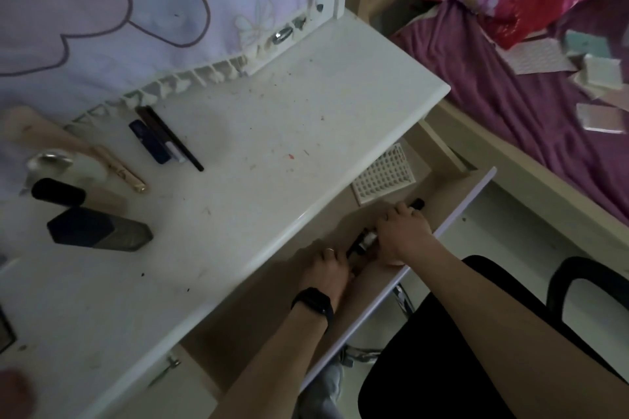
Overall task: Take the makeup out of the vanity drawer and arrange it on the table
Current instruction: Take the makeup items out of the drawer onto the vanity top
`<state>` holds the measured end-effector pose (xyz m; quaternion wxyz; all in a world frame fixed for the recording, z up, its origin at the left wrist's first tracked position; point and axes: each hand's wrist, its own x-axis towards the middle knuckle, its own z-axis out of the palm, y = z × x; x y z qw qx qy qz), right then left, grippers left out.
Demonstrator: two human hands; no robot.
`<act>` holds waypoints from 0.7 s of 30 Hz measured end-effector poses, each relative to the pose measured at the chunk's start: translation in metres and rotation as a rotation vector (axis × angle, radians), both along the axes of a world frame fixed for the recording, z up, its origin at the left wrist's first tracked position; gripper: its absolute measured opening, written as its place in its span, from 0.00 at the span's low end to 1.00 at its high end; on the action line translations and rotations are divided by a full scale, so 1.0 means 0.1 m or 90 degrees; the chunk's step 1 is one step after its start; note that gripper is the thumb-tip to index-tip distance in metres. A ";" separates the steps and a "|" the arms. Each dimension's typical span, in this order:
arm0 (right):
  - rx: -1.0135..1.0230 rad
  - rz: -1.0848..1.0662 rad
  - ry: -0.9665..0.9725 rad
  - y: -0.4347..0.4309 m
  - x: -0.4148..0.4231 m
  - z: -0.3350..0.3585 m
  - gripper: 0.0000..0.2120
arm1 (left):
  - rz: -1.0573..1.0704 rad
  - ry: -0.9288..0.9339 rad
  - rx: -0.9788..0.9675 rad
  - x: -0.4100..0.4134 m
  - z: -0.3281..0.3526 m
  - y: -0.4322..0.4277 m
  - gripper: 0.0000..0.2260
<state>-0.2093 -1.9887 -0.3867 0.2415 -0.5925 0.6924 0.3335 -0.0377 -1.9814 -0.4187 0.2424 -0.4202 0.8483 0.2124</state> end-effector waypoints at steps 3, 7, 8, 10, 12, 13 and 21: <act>0.016 0.013 0.004 0.01 0.00 -0.03 0.21 | 0.010 -0.019 -0.022 0.02 0.00 -0.02 0.15; -0.021 -0.004 -0.029 -0.01 -0.01 0.06 0.21 | 0.038 -0.015 -0.013 0.06 -0.01 -0.09 0.19; -0.050 -0.021 -0.050 -0.01 -0.01 0.13 0.21 | 0.069 0.001 0.021 0.07 0.01 -0.12 0.19; -0.119 -0.062 -0.121 0.04 -0.03 0.31 0.15 | 0.158 0.062 0.102 0.10 0.12 -0.17 0.18; -0.208 -0.205 -0.257 0.18 -0.04 0.51 0.08 | 0.233 0.141 0.177 0.15 0.28 -0.18 0.18; -0.272 -0.336 -0.350 0.27 -0.01 0.62 0.12 | 0.254 0.182 0.205 0.18 0.38 -0.17 0.17; -0.461 -0.848 -0.804 0.66 0.53 1.05 0.33 | 0.459 0.467 0.309 0.57 1.30 -0.35 0.18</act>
